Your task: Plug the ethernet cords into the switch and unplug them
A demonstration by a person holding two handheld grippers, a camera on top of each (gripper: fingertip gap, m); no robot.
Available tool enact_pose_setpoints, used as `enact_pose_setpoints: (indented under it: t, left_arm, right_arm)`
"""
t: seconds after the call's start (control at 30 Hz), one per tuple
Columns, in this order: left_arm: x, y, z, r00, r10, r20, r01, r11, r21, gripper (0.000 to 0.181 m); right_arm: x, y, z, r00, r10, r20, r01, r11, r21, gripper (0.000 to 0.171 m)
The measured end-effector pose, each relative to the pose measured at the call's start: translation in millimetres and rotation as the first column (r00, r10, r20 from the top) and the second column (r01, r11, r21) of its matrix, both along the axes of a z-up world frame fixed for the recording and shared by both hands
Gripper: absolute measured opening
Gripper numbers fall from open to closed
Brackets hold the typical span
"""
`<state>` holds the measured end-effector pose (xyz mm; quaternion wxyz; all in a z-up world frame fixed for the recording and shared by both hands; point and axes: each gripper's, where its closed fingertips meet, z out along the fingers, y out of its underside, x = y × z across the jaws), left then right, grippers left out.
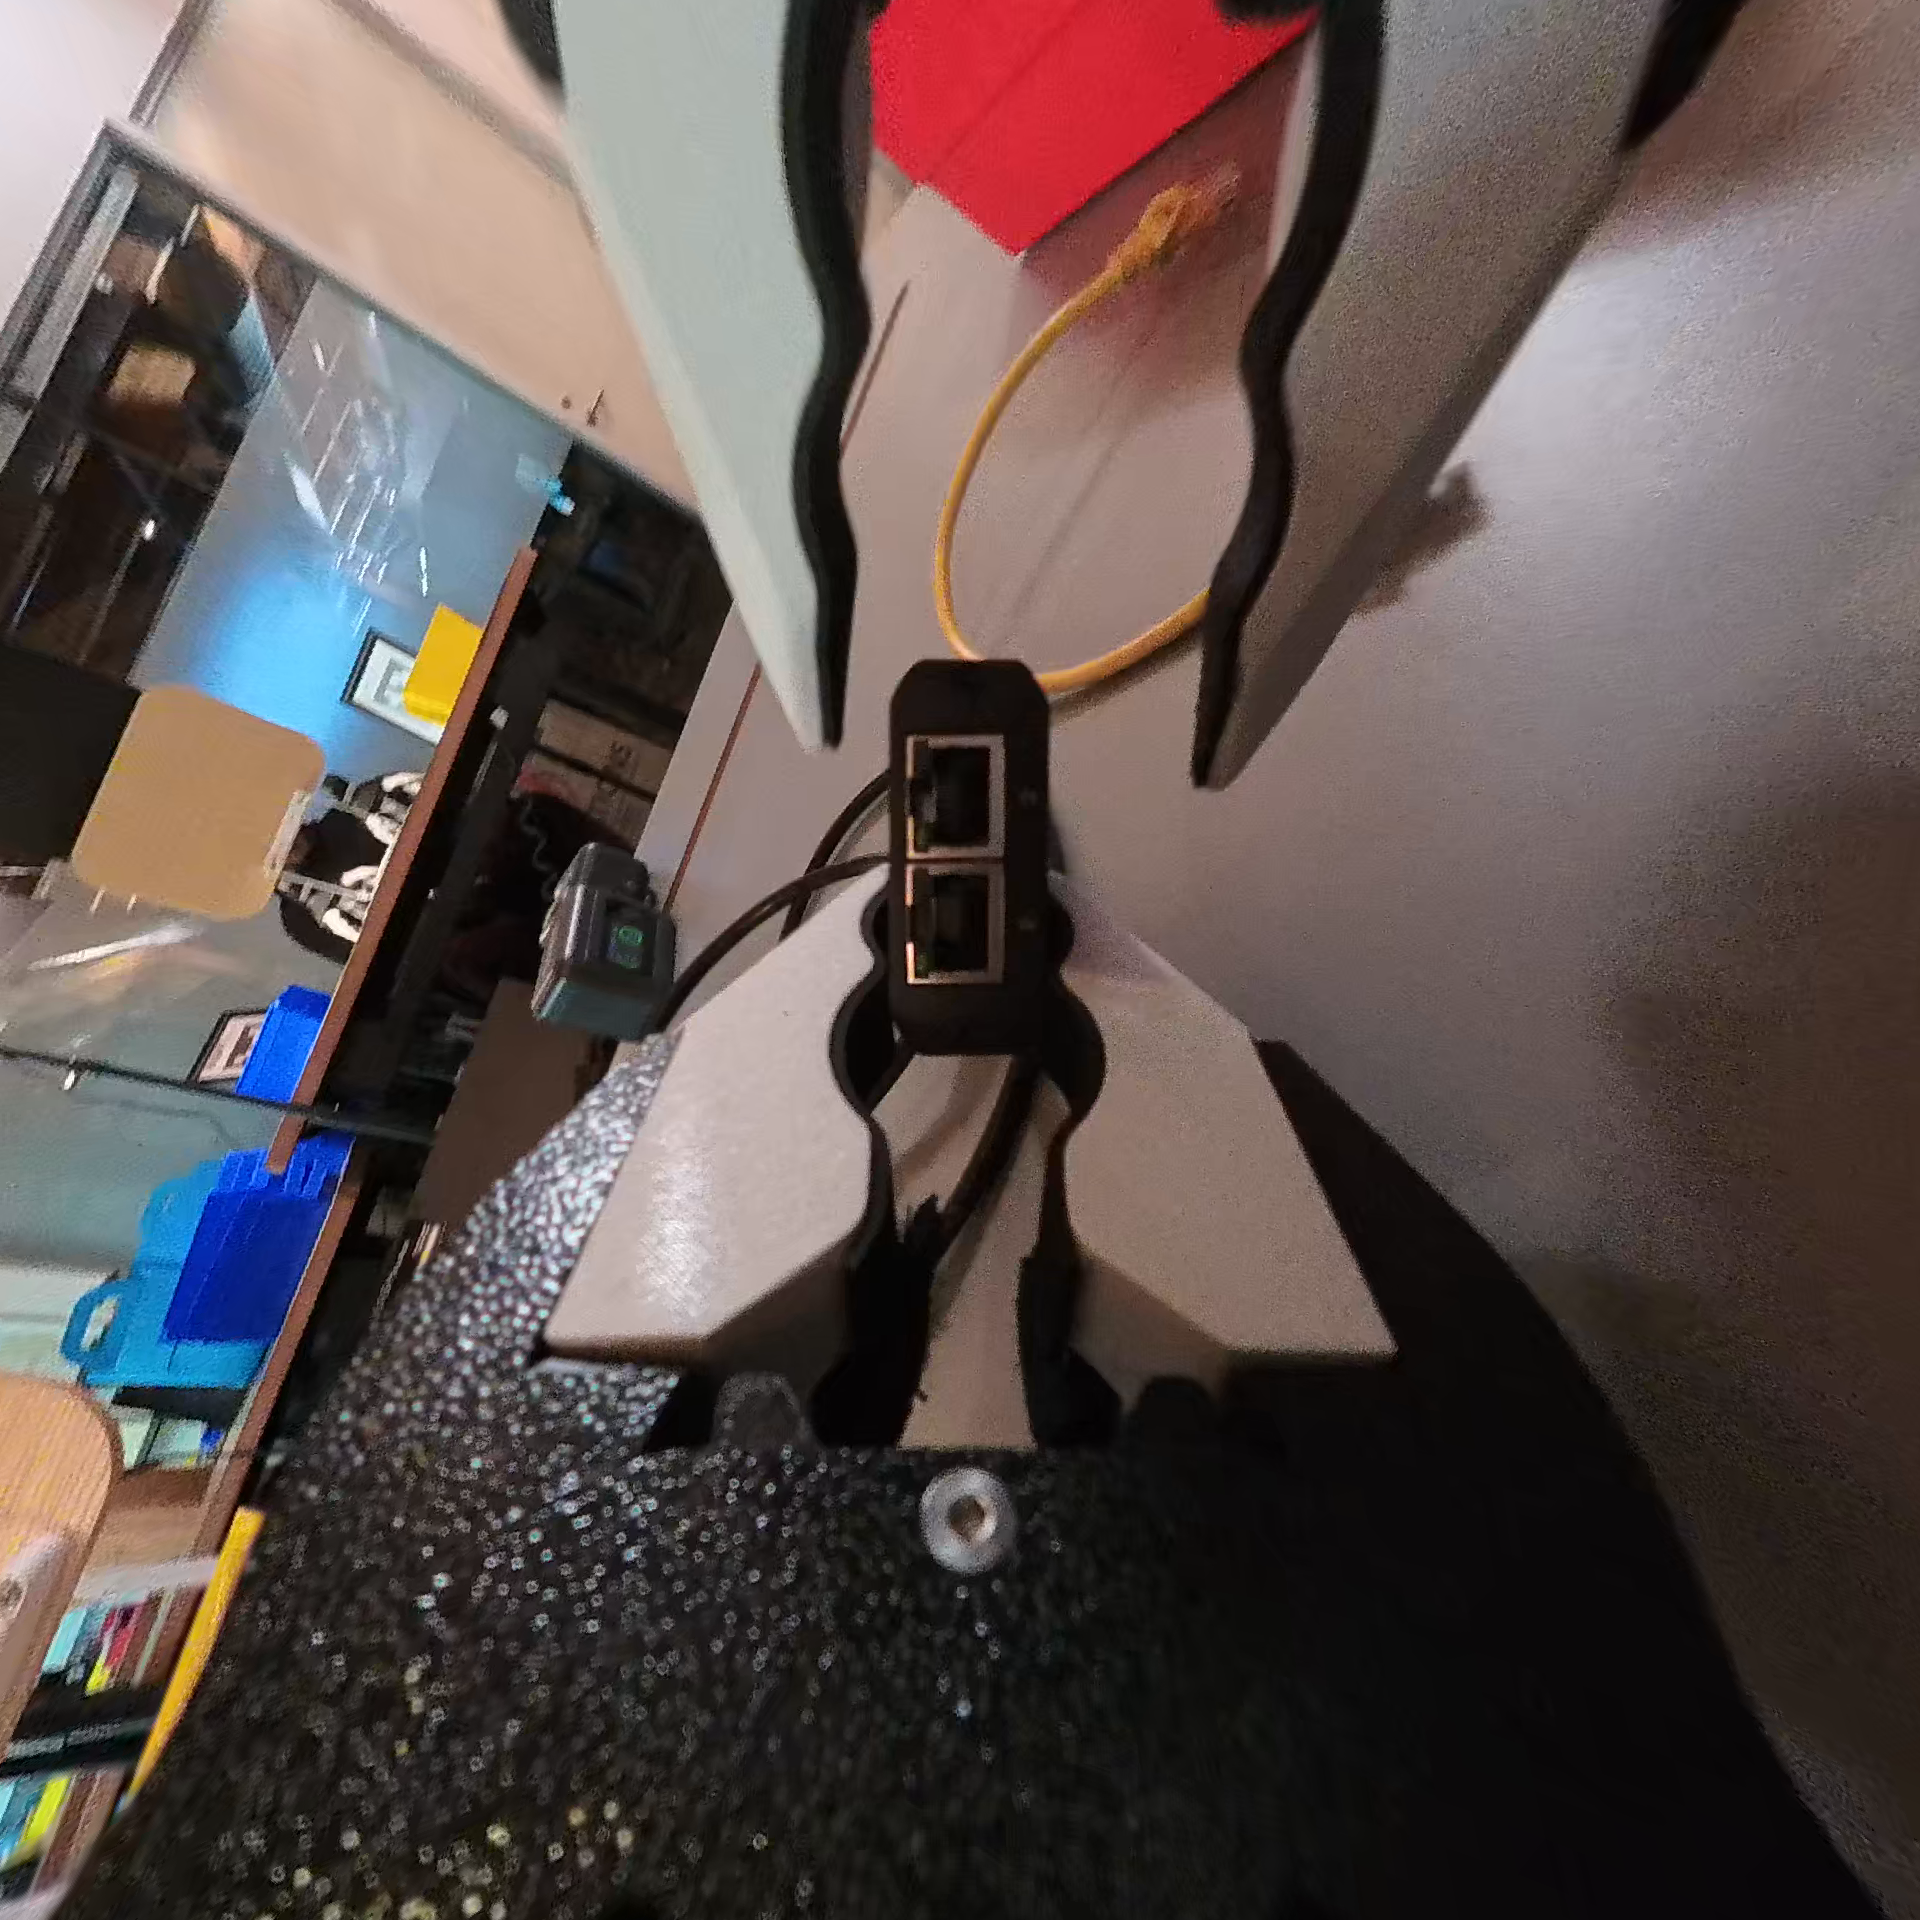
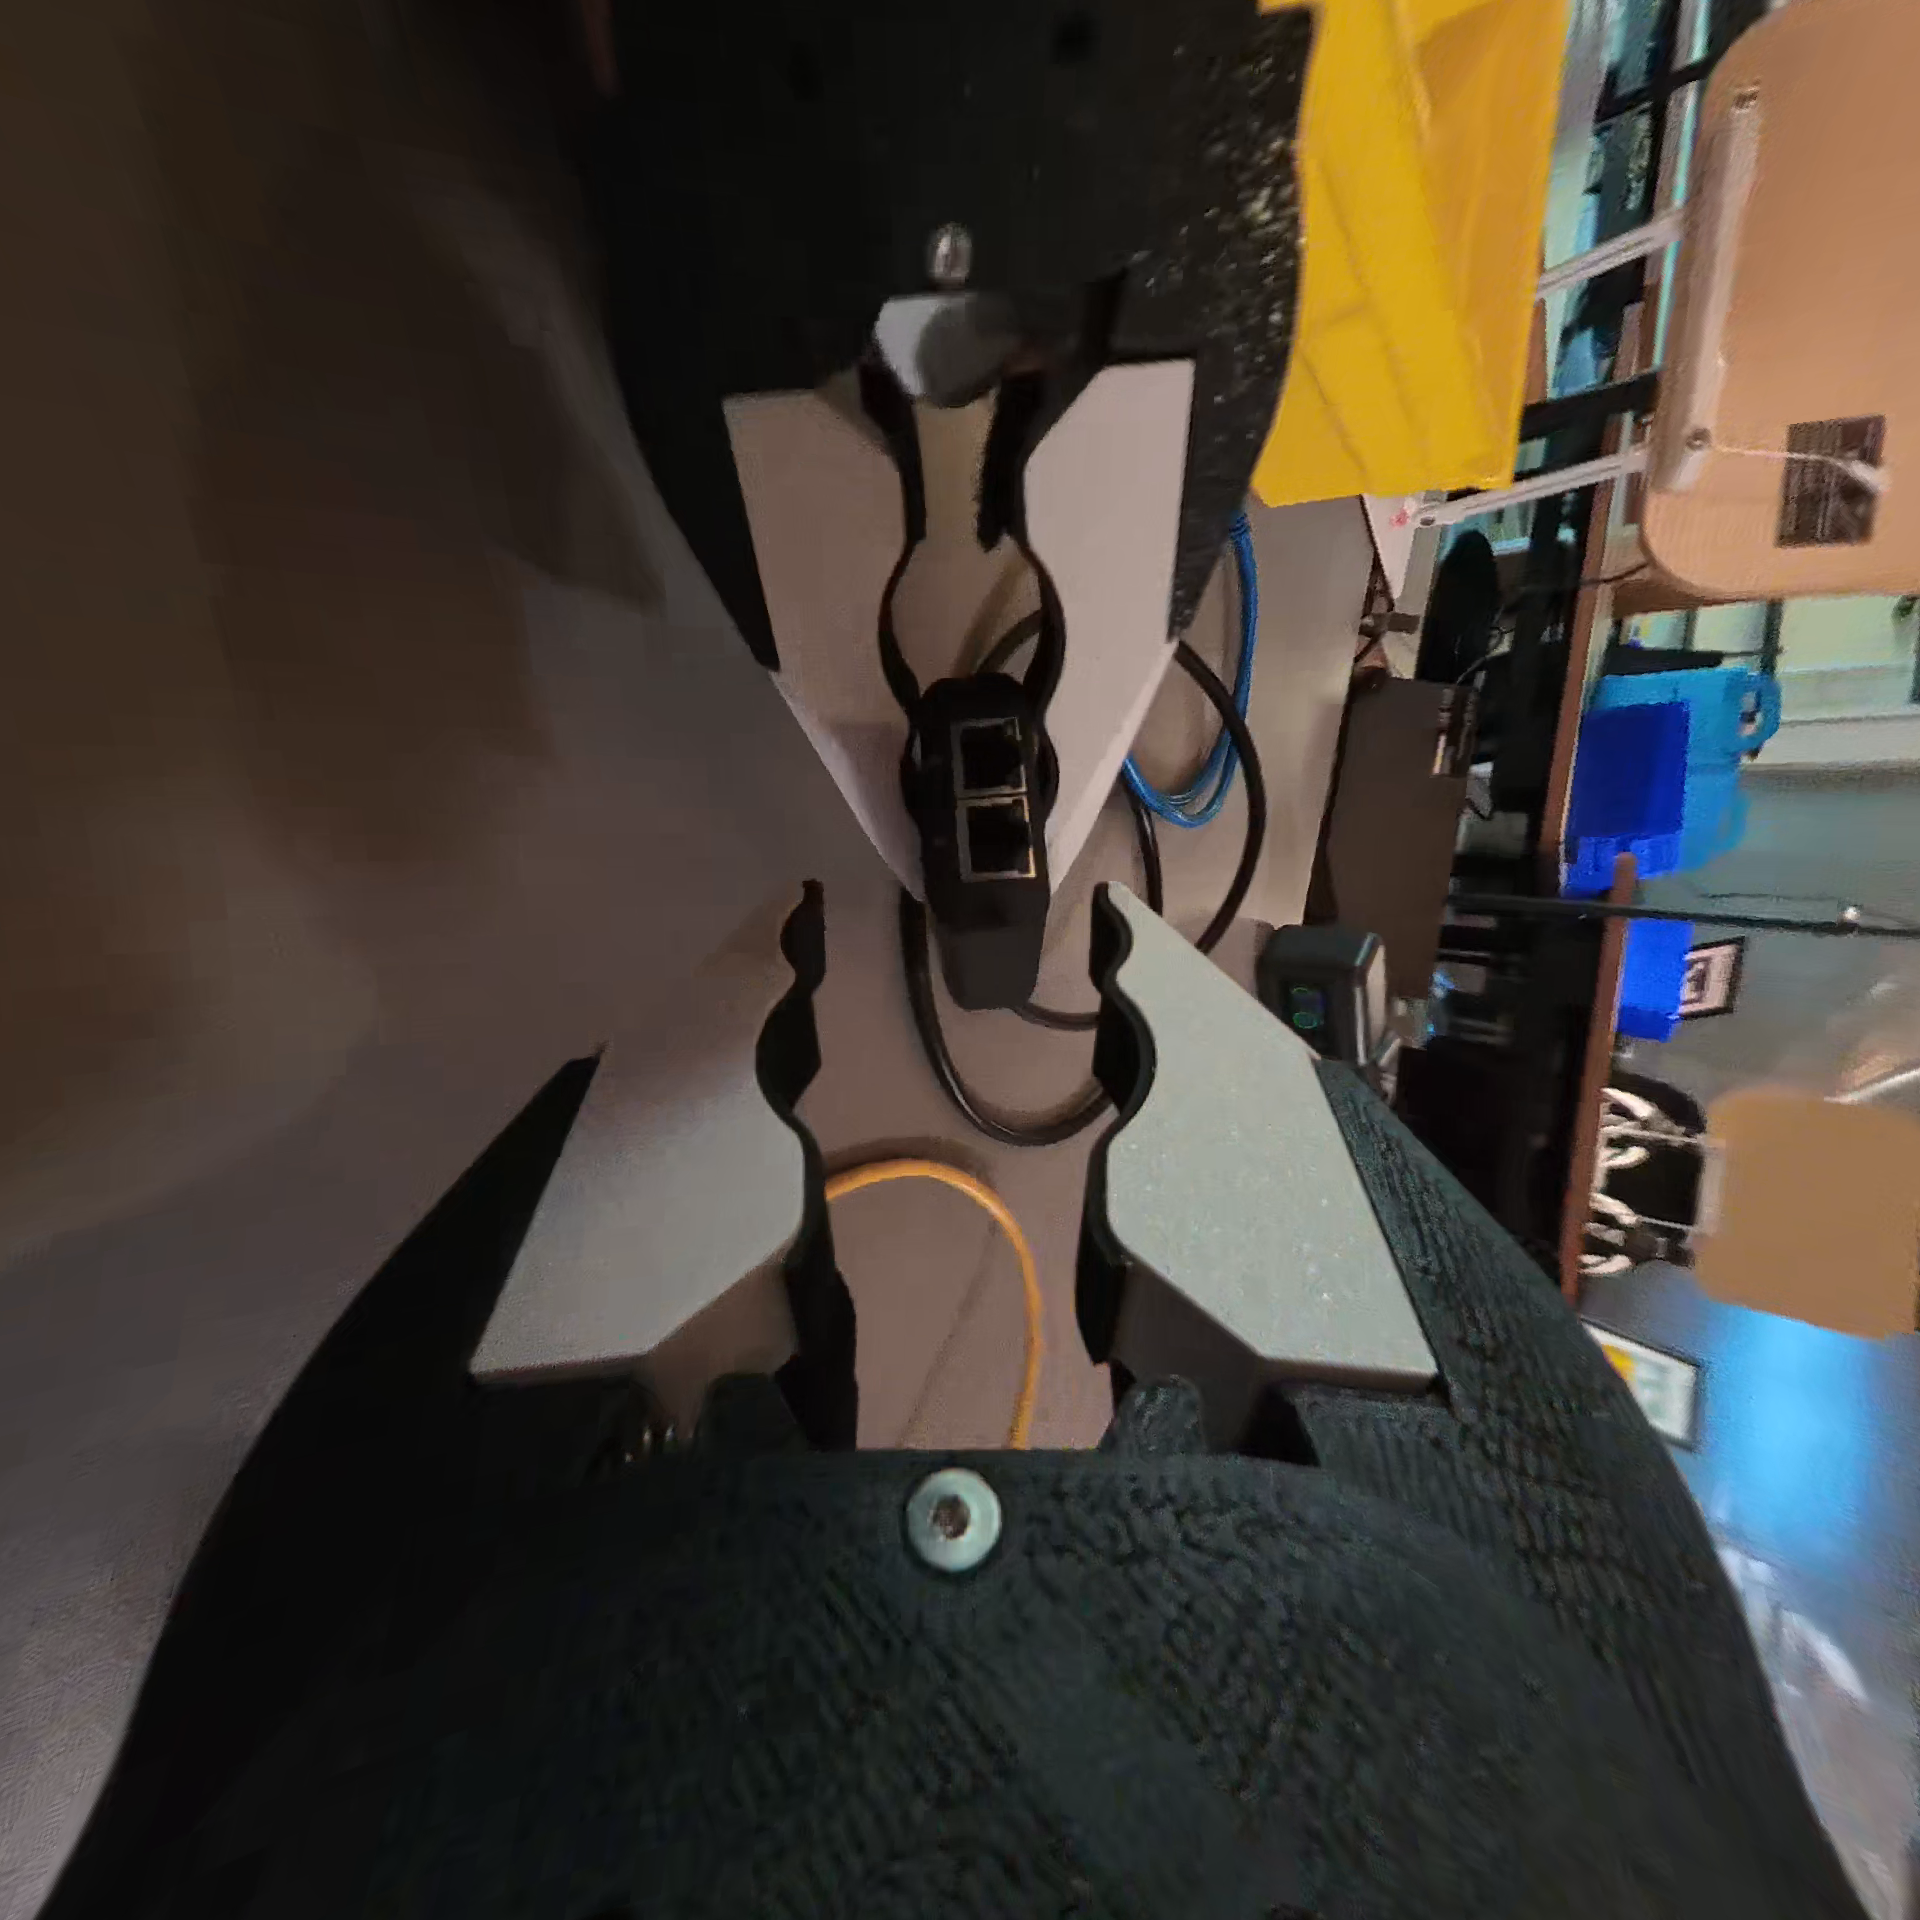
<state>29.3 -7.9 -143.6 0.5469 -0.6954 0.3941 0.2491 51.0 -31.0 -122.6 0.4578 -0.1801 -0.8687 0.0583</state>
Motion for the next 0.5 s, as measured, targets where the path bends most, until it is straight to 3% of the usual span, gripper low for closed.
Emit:
enact_pose_setpoints:
  t: [0.07,0.1,0.17,0.23,0.3,0.33,0.4,0.47,0.5]
  left_arm:
    - [10,-3,2,0.998,-0.058,-0.001,0.058,0.998,0.008,0.022]
    - [14,-5,4,0.997,-0.077,-0.001,0.077,0.997,0.019,0.022]
    - [20,-7,7,0.993,-0.114,0.010,0.113,0.993,0.034,0.022]
    - [26,-9,12,0.982,-0.162,0.101,0.158,0.987,0.042,0.022]
    - [32,-11,24,0.925,-0.221,0.309,0.209,0.975,0.073,0.027]
    - [38,-14,34,0.844,-0.267,0.466,0.260,0.962,0.082,0.043]
    - [47,-23,62,0.616,-0.364,0.699,0.368,0.917,0.155,0.055]
    - [50,-31,81,0.430,-0.434,0.792,0.432,0.869,0.241,0.067]
    - [51,-32,83,0.394,-0.440,0.807,0.448,0.859,0.249,0.064]
  right_arm:
    - [-3,1,-5,1.000,0.024,0.012,-0.024,0.998,0.055,0.045]
    - [-3,-3,-4,0.998,0.058,0.007,-0.058,0.996,0.063,0.027]
    - [-2,-9,1,0.994,0.107,-0.013,-0.107,0.993,0.044,0.022]
    - [2,-13,7,0.995,0.103,-0.013,-0.104,0.991,-0.084,0.022]
    - [5,-16,21,0.995,0.092,-0.044,-0.101,0.954,-0.281,0.022]
    - [7,-18,32,0.993,0.090,-0.074,-0.112,0.909,-0.402,0.022]
    - [12,-23,55,0.985,0.102,-0.138,-0.167,0.755,-0.634,0.022]
    - [18,-28,77,0.972,0.125,-0.197,-0.233,0.561,-0.794,0.022]
    - [21,-30,84,0.966,0.137,-0.220,-0.259,0.473,-0.842,0.022]
